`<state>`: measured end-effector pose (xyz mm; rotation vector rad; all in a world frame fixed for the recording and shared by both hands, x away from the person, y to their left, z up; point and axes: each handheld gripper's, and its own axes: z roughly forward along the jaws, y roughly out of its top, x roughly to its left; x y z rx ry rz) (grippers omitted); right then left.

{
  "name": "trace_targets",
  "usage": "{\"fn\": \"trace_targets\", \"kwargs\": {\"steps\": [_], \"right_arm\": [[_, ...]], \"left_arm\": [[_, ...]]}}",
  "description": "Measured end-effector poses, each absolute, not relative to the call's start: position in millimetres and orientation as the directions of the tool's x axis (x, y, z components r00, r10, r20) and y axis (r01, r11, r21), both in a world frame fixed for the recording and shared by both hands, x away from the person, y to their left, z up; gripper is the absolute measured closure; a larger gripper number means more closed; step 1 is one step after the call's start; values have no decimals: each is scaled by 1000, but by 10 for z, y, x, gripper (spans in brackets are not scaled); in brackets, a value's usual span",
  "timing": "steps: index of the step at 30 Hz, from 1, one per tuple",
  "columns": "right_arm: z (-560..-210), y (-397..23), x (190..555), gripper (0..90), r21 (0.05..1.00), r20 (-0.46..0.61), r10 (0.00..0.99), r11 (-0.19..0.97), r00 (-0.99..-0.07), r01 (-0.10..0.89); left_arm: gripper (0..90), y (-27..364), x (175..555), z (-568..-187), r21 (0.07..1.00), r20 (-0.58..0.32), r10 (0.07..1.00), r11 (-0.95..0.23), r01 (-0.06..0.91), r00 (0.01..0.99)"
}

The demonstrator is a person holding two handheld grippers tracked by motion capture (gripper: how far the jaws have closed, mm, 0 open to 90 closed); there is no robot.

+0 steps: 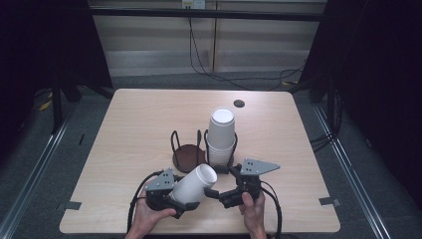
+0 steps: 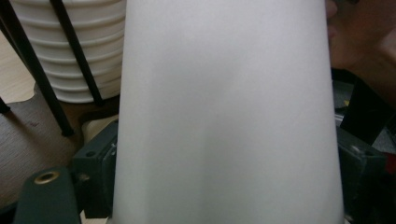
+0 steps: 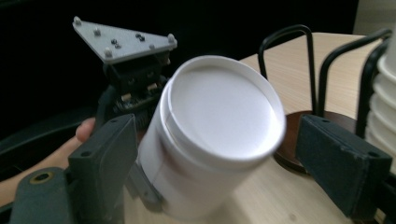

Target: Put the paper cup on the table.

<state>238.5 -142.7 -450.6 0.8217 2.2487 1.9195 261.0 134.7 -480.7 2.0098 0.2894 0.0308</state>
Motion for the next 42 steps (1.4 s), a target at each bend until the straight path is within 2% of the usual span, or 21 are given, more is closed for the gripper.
{"fn": "trace_targets", "kwargs": {"steps": [6,18,25,27,31,34,42], "right_arm": [[-4510,-1513,2376,133,933,258,459,109,-850,342],[-4554,-1541,2386,133,910,179,475,253,-862,328],[-4560,-1490,2424,132,883,179,395,340,-901,324],[-4548,-1463,2421,133,868,190,396,360,-898,342],[-4529,-1437,2420,133,835,206,398,404,-894,372],[-4531,-1434,2437,136,806,210,401,445,-892,390],[-4533,-1392,2481,149,767,181,364,529,-914,363]], "left_arm": [[156,1371,2654,-4741,870,-104,214,-454,193,971],[157,1379,2740,-4710,831,-107,203,-519,200,973],[158,1425,2743,-4622,816,-85,193,-550,179,978],[158,1443,2736,-4590,822,-91,179,-541,175,980],[158,1385,2724,-4565,768,-41,169,-625,139,985],[158,1360,2735,-4563,757,-41,158,-639,133,987],[158,1332,2741,-4495,720,-25,125,-686,105,992]]}}
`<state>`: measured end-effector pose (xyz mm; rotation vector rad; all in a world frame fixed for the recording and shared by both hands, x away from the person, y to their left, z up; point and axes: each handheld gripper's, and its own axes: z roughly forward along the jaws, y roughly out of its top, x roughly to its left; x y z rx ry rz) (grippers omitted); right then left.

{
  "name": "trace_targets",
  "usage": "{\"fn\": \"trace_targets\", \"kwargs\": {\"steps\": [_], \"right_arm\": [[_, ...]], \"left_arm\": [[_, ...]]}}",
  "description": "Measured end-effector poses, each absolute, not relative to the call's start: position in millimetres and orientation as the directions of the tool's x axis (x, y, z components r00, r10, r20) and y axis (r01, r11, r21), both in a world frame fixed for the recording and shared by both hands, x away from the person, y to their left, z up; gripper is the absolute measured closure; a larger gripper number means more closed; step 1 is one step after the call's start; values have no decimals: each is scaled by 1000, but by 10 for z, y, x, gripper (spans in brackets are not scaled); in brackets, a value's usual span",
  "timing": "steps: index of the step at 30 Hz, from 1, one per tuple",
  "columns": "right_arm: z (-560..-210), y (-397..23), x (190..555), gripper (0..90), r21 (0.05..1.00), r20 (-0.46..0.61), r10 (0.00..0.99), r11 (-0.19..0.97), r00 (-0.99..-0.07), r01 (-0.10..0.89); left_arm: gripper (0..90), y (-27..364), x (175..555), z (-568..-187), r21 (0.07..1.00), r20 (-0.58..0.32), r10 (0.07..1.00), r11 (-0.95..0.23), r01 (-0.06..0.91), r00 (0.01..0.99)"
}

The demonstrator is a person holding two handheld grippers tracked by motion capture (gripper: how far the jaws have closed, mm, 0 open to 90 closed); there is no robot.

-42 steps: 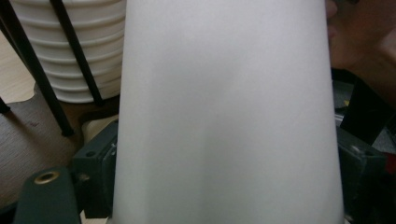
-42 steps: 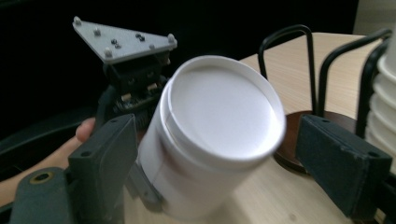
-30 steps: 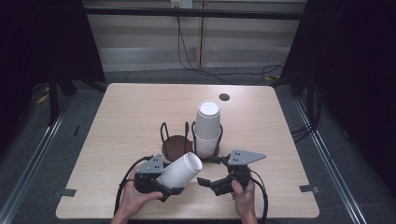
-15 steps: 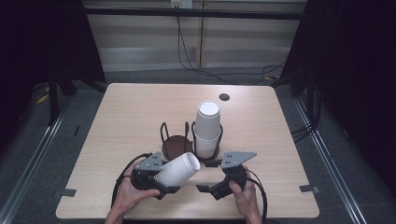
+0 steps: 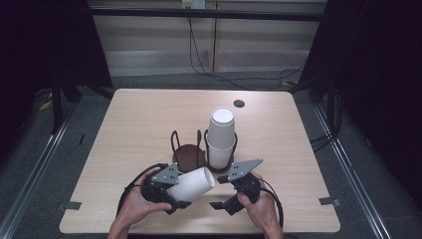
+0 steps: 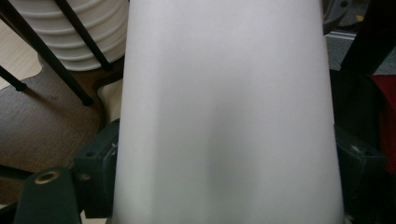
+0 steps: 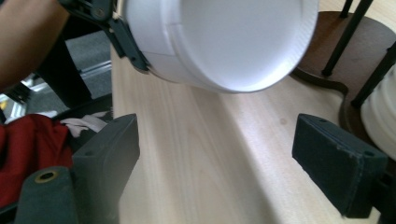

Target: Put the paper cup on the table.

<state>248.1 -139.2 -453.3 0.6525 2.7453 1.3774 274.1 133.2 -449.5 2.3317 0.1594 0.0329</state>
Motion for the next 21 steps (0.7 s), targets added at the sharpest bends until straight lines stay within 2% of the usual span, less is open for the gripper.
{"fn": "trace_targets", "kwargs": {"steps": [5,8,21], "right_arm": [[-4536,-1347,2529,148,738,186,346,569,-920,363],[-4539,-1339,2557,168,726,231,308,577,-923,375],[-4507,-1294,2590,169,677,212,283,648,-936,349]], "left_arm": [[158,1295,2737,-4439,696,-6,102,-714,78,995],[158,1264,2739,-4412,674,7,97,-736,67,995],[158,1093,2668,-4382,594,25,26,-804,6,999]]}}
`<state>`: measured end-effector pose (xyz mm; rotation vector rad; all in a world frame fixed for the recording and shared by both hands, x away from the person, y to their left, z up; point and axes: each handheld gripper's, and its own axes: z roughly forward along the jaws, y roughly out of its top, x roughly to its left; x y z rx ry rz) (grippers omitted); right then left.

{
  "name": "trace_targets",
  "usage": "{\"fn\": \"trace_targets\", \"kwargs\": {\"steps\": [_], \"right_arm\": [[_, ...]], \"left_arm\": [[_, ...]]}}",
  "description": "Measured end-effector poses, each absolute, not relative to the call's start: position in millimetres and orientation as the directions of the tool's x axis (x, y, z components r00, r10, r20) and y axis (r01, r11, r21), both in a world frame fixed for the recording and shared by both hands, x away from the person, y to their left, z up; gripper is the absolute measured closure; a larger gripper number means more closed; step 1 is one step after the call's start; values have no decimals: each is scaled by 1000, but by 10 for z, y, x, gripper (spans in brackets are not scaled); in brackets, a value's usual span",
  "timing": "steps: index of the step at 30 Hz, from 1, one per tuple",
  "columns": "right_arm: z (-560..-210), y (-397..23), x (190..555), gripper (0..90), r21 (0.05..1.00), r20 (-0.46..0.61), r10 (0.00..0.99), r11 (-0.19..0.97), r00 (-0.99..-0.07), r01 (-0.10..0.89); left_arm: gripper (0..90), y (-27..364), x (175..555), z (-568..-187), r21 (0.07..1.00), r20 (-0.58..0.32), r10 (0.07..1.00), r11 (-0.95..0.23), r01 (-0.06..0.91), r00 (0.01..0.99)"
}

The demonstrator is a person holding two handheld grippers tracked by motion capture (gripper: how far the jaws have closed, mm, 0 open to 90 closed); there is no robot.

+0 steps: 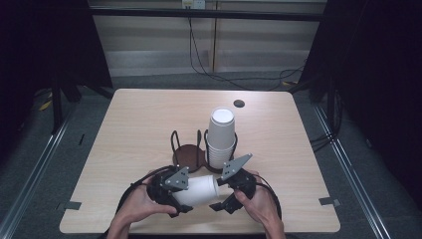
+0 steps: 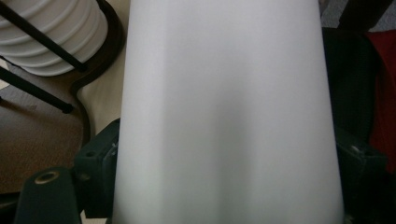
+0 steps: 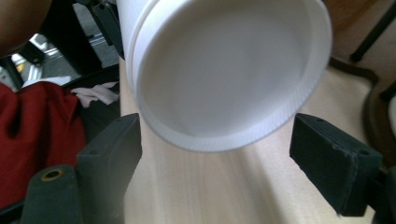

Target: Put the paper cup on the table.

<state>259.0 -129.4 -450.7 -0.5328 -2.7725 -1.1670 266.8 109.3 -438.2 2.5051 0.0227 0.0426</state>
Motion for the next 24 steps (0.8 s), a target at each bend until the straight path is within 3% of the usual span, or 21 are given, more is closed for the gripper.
{"fn": "trace_targets", "kwargs": {"steps": [6,24], "right_arm": [[-4499,-1258,2599,143,663,212,278,663,-937,347],[-4481,-1064,2630,182,615,217,189,736,-958,284]], "left_arm": [[158,1036,2677,-4380,578,16,15,-816,3,1000],[159,928,2620,-4449,521,3,-47,-852,-42,999]]}}
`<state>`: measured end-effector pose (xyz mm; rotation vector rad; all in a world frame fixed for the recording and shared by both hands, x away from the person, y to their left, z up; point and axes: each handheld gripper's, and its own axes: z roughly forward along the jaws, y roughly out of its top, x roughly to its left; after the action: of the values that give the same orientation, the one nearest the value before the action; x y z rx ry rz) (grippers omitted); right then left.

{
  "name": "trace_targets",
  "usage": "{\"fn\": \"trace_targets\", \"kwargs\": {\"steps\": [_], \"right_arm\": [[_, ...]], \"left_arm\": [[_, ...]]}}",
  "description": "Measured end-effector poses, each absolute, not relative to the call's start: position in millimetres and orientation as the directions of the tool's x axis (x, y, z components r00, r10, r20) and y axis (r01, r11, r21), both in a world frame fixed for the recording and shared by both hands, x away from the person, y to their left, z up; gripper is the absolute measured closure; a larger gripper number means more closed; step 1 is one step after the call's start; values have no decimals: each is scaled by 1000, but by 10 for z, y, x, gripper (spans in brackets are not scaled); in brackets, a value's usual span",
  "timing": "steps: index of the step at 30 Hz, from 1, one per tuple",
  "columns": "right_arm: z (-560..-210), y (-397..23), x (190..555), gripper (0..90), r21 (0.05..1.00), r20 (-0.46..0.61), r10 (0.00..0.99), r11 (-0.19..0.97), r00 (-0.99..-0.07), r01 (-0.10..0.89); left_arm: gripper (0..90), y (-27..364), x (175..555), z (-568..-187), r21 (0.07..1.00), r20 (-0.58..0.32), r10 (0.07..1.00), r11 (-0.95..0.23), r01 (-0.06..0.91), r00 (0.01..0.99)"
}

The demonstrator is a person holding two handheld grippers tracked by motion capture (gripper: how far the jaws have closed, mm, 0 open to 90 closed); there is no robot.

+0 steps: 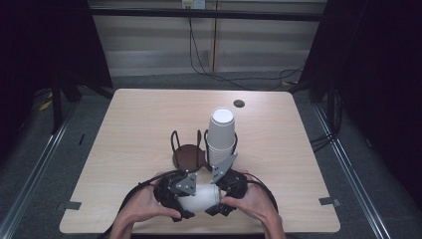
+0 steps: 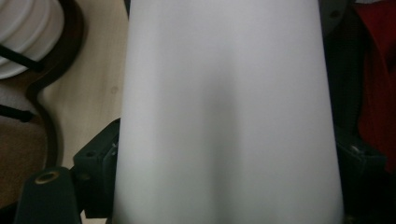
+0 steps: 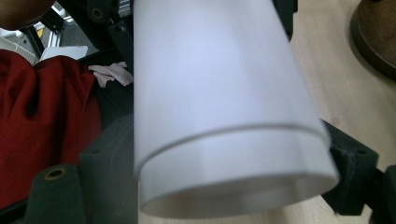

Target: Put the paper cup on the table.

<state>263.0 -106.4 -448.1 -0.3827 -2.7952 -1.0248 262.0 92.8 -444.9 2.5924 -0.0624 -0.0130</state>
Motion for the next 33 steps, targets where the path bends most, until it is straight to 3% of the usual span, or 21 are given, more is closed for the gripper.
{"fn": "trace_targets", "kwargs": {"steps": [33], "right_arm": [[-4537,-1023,2625,232,607,242,180,739,-953,294]], "left_arm": [[129,913,2674,-4519,557,-10,-94,-827,-73,995]]}}
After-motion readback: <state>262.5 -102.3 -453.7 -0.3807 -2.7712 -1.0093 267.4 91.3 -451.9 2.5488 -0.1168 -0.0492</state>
